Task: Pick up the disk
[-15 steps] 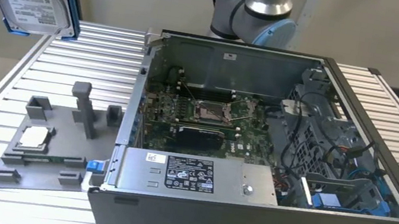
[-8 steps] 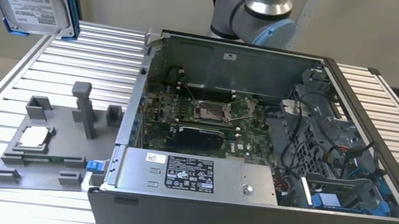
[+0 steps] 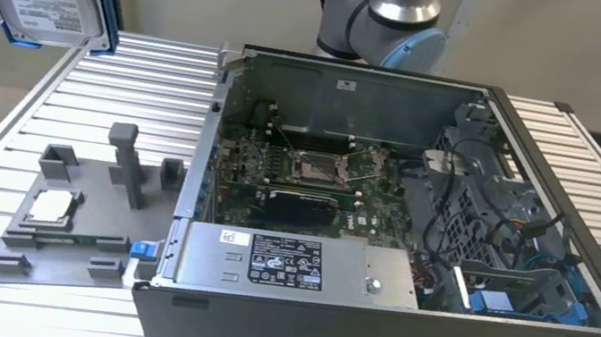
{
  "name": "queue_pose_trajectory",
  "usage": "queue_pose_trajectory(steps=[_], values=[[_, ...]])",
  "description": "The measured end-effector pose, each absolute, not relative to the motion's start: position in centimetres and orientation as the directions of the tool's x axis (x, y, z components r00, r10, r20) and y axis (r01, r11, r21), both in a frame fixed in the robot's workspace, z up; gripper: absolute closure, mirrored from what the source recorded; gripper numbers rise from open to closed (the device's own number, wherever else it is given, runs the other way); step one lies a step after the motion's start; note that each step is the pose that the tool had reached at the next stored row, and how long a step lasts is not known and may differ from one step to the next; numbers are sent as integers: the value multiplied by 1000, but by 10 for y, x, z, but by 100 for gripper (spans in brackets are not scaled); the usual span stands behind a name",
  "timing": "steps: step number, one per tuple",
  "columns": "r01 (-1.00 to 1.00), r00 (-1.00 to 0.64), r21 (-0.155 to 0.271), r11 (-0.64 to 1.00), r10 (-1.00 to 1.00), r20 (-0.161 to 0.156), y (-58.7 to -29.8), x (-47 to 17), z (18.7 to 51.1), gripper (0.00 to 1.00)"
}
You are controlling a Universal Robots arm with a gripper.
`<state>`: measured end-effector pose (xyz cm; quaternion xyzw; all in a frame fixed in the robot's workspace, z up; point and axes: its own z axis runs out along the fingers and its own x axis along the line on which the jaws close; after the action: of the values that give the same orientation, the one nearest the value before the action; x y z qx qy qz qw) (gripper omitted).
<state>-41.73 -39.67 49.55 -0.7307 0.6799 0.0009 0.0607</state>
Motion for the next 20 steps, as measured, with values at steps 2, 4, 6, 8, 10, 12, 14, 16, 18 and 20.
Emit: queue_pose_trajectory(steps=[2,4,6,8,10,12,14,16,18,20], values=[[-994,75,-88,-68,-994,-84,-397,-416,496,100],[-994,75,-87,-68,-994,-84,-397,-414,496,100],[-994,76,-87,-68,-994,-84,-397,-412,496,100],[-994,76,-87,-69,-994,-84,-397,-408,496,100],[-994,76,-88,-69,-994,-84,-397,-403,496,100],[-994,77,-87,-69,-994,-84,-396,-397,496,100],[-994,77,-87,-70,-993,-84,-396,-391,496,100],[-994,78,-87,-71,-993,-84,-396,-385,496,100],[-994,79,-87,-71,-993,-84,-396,-378,496,100],[-994,79,-87,-72,-993,-84,-396,-372,496,100]])
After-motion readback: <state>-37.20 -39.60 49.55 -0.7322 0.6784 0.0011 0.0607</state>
